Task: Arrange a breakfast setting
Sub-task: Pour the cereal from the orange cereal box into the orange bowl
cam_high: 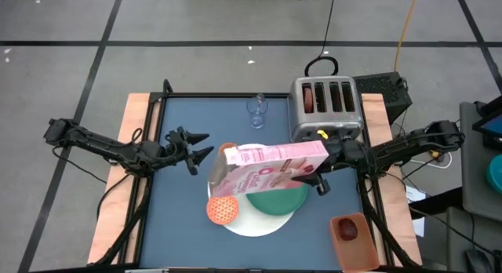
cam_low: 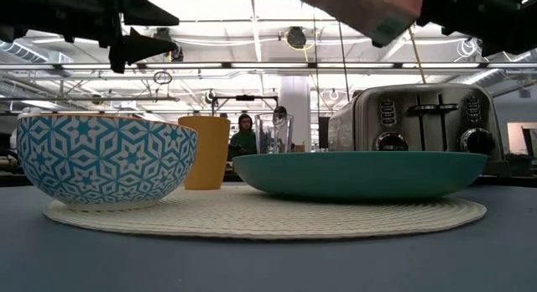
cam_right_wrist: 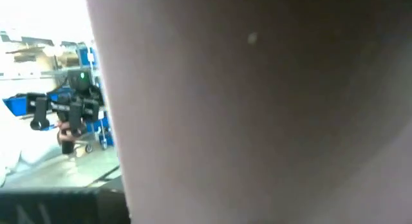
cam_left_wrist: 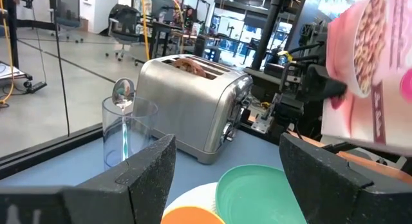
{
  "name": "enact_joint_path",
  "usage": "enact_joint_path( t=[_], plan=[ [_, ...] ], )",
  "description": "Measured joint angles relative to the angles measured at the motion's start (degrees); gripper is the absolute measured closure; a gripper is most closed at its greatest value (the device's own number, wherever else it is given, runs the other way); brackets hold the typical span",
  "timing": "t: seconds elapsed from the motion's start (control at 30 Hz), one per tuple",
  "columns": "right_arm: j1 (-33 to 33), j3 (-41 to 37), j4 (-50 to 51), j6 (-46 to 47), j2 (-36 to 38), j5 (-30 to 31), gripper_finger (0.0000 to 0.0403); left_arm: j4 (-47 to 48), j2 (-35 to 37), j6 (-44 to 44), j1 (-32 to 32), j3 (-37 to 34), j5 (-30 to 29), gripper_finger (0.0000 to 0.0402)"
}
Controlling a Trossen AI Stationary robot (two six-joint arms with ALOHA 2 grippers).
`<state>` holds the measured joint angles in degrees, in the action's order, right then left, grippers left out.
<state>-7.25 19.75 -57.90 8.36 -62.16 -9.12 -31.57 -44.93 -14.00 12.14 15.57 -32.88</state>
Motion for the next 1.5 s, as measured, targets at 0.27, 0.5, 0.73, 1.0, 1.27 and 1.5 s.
enact_joint_path(
  t=[0.27,0.5,0.73,1.0,1.27,1.5],
  plan=[
    [0.0,0.0,7.8,1.3,0.0,0.0,0.019,0.0,0.0,0.0,0.0,0.0,0.0,0.0124],
    [0.0,0.0,12.2,1.5,0.0,-0.1,0.019,0.0,0.0,-0.1,0.0,0.0,0.0,0.0124],
    [0.0,0.1,16.2,1.5,0.0,-0.1,0.019,0.0,0.0,-0.3,0.0,0.0,0.0,0.0124],
    [0.0,0.1,18.6,4.0,0.0,-4.0,0.019,0.0,0.0,-0.3,0.0,0.0,0.0,0.0124],
    [0.0,0.1,21.9,4.5,0.0,-4.6,0.019,0.0,0.0,-0.8,0.0,0.0,0.0,0.0124],
    [0.0,0.1,23.9,4.4,0.0,-4.4,0.019,0.0,0.0,-1.1,0.0,0.0,0.0,0.0124]
  ],
)
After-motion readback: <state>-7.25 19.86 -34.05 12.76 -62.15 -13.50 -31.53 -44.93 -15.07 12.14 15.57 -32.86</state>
